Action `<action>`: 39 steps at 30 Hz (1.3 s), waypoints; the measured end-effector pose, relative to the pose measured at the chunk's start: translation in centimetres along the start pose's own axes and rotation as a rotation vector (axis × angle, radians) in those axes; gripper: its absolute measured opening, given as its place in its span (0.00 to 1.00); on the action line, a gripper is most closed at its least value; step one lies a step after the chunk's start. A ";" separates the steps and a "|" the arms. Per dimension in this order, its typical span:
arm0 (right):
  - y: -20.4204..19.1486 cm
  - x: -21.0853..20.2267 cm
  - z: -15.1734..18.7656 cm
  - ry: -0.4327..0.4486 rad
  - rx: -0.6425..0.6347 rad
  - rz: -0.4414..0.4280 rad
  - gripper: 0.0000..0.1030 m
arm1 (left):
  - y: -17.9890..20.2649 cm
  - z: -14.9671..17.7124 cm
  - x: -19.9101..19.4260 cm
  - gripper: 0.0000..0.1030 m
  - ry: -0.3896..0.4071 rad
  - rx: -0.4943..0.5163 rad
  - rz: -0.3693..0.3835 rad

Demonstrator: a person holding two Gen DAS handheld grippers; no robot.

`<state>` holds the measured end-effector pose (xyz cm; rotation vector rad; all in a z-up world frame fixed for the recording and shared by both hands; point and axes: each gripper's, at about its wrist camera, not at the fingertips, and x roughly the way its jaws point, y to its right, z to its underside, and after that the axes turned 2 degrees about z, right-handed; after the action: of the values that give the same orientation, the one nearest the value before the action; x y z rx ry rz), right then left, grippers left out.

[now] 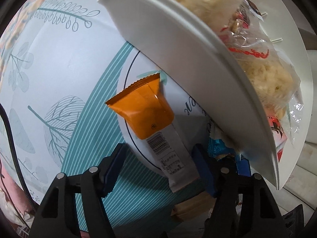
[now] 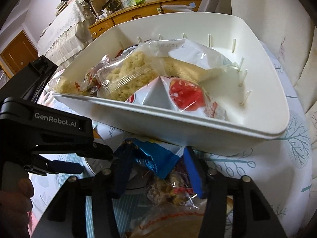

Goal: Organize snacks
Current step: 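Reach left tool to orange-white bar while right tool reaches blue packet, then grasp orange-white bar with left tool while right tool grasps blue packet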

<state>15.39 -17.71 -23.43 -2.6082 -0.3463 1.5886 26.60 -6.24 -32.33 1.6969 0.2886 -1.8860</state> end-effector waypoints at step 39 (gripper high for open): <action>-9.1 -3.5 0.1 -0.107 -0.032 -0.306 0.21 | -8.9 3.1 -5.3 0.31 -0.114 0.044 -0.014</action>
<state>12.32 -9.63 -18.89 -2.3536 -0.7427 1.6266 19.19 0.81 -28.61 1.6117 0.2152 -2.0045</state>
